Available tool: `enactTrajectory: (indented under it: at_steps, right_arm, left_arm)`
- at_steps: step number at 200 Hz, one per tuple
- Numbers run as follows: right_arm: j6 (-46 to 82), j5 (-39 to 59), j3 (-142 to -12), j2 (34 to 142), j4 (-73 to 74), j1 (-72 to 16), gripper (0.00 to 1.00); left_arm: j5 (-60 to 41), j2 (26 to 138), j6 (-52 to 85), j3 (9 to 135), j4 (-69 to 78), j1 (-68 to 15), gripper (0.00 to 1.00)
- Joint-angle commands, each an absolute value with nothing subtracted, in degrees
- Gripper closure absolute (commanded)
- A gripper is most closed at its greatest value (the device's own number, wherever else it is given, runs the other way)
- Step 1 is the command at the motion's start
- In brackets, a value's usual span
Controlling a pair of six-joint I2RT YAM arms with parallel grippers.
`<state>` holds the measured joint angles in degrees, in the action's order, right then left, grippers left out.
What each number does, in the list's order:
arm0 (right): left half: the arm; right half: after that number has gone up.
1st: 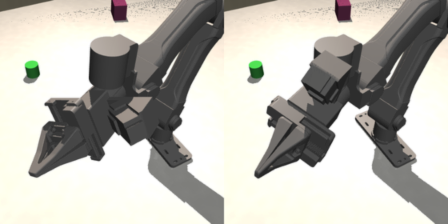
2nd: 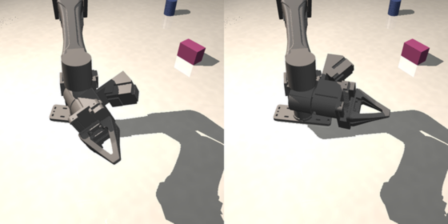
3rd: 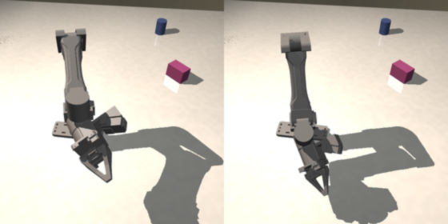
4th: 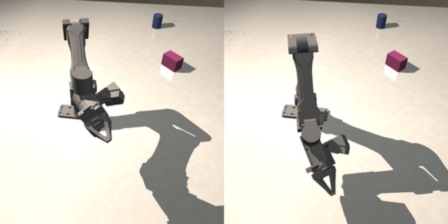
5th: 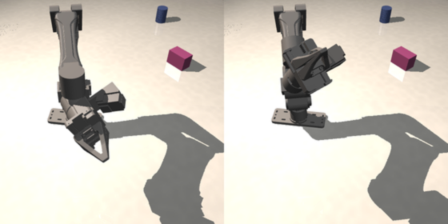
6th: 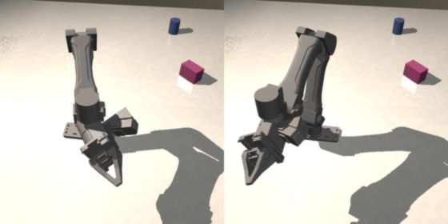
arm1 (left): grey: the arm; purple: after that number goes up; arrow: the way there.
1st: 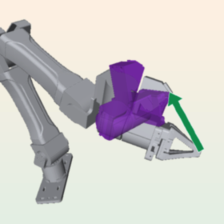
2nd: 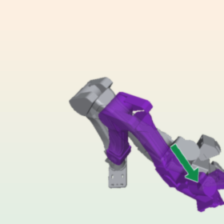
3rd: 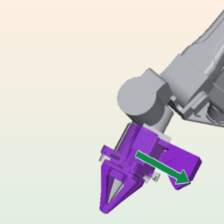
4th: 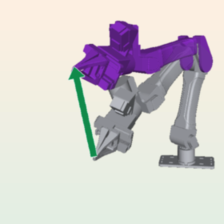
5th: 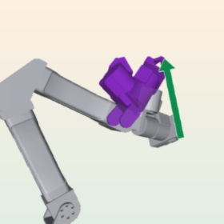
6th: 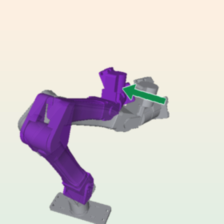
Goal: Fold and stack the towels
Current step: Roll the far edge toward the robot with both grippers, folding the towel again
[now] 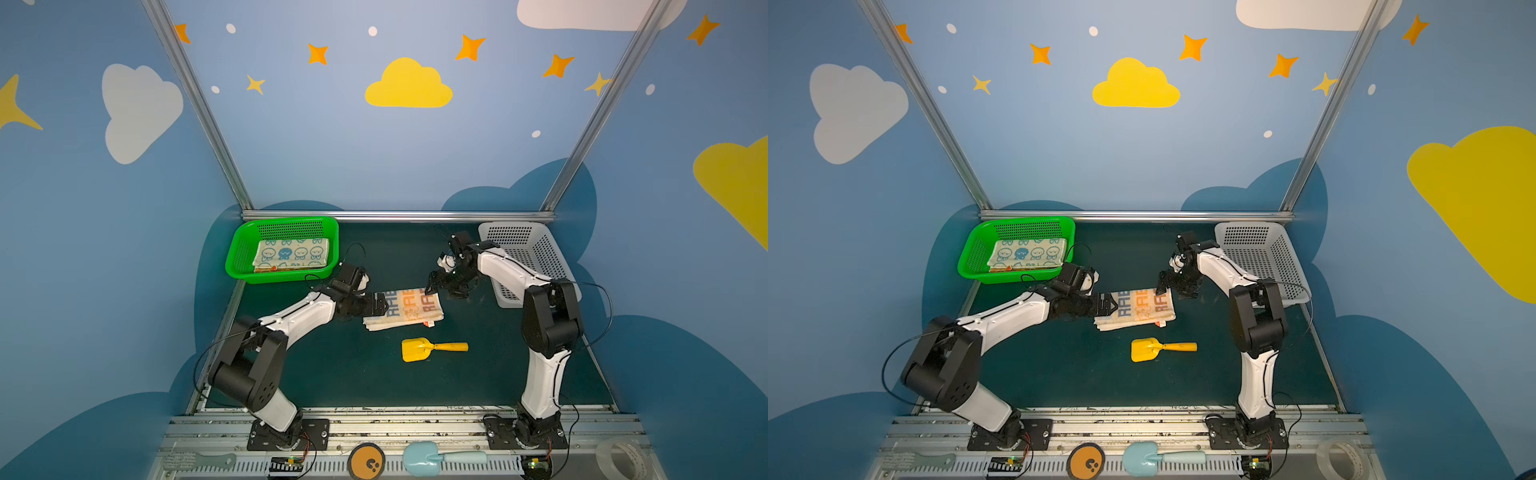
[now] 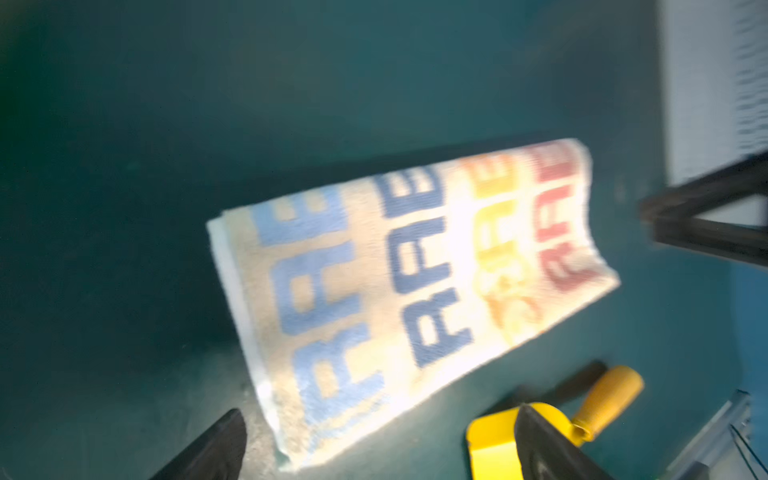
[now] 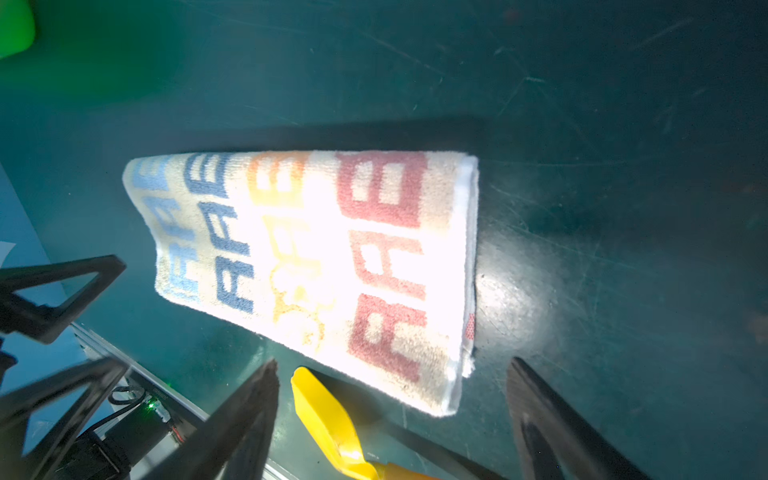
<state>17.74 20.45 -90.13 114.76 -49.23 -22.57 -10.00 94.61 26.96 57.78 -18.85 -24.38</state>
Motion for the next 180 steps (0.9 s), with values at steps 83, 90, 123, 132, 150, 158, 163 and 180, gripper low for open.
enactTrajectory:
  at_steps: [83,90,123,132,150,158,163,180]
  right_arm:
    - [19.5,21.8,-90.1,121.9,-47.4,-23.8,0.15]
    - [20.1,22.3,-89.8,122.0,-47.0,-24.2,0.16]
    - [23.2,24.4,-88.6,122.5,-44.7,-25.7,0.16]
    - [23.8,25.2,-88.3,122.8,-44.0,-26.1,0.16]
    - [24.9,26.1,-87.9,123.0,-42.9,-26.6,0.15]
    - [25.1,26.4,-87.8,123.0,-42.6,-26.9,0.15]
    - [25.4,26.6,-87.8,123.1,-42.4,-26.9,0.16]
    - [25.9,28.0,-88.1,123.2,-41.8,-27.2,0.16]
  left_arm:
    - [-9.9,110.4,23.5,70.2,-33.8,-23.7,0.04]
    - [-9.6,110.9,23.1,70.5,-34.3,-23.8,0.08]
    - [-10.3,113.3,22.3,70.6,-33.9,-24.3,0.40]
    - [-9.8,113.9,22.3,70.7,-34.0,-24.7,0.47]
    - [-9.0,115.0,21.8,70.7,-33.9,-25.3,0.70]
    - [-9.1,115.4,21.8,70.8,-33.8,-25.4,0.80]
    - [-9.0,115.6,21.8,70.8,-33.7,-25.4,0.83]
    - [-7.7,115.8,21.6,71.3,-34.3,-25.7,0.93]
